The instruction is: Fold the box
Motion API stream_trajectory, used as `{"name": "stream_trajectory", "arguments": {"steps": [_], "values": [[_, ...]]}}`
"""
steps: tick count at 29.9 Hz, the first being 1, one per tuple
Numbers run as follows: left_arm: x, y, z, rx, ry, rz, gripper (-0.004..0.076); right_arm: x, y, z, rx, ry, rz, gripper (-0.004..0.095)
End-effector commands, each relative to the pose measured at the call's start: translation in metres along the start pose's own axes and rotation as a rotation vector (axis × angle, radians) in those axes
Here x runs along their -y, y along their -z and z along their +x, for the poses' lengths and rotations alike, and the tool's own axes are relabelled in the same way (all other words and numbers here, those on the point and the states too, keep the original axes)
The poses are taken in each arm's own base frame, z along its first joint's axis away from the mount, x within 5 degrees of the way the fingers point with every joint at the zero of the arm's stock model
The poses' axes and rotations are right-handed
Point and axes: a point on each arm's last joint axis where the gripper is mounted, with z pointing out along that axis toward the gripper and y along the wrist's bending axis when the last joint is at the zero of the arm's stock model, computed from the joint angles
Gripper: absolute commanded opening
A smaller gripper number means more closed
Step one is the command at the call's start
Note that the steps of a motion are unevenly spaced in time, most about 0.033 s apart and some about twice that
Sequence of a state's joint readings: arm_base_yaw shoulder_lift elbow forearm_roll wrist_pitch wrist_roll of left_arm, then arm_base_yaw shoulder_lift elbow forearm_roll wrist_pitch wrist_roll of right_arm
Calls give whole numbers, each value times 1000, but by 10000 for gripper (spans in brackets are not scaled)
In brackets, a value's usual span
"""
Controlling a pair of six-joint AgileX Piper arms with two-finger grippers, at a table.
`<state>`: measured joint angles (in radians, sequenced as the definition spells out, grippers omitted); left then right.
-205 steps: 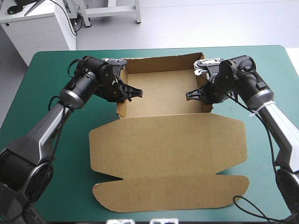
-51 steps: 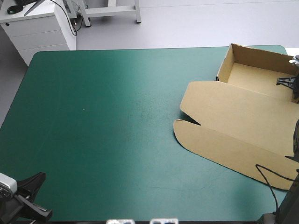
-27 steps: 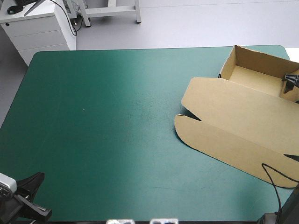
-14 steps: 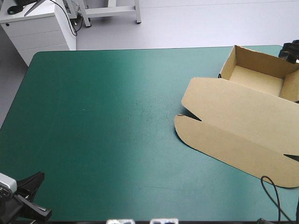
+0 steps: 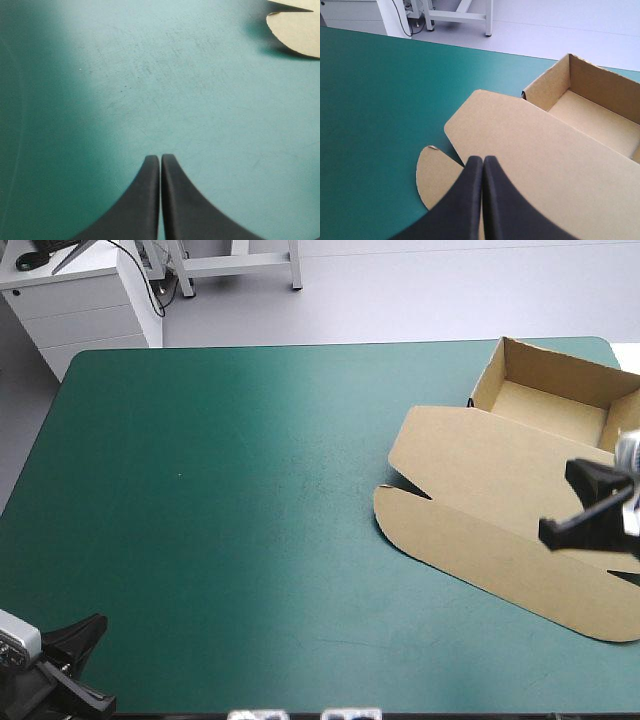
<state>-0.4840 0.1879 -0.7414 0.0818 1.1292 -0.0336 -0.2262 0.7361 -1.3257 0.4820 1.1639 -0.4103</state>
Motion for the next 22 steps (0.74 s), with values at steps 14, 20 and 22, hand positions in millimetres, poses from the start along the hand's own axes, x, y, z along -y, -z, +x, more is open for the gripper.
{"name": "stream_trajectory", "arguments": {"steps": [14, 20, 22], "values": [[0, 3, -12, 85, 2, 14, -8, -33, 17, 139, 157, -49, 57, -19], [1, 1, -9, 144, -42, 15, -8, -27, -1, 155, 147, -45, 60, -19], [2, -2, -1, 164, -40, 19, -8, -25, -5, 161, 138, -10, 60, -19]]}}
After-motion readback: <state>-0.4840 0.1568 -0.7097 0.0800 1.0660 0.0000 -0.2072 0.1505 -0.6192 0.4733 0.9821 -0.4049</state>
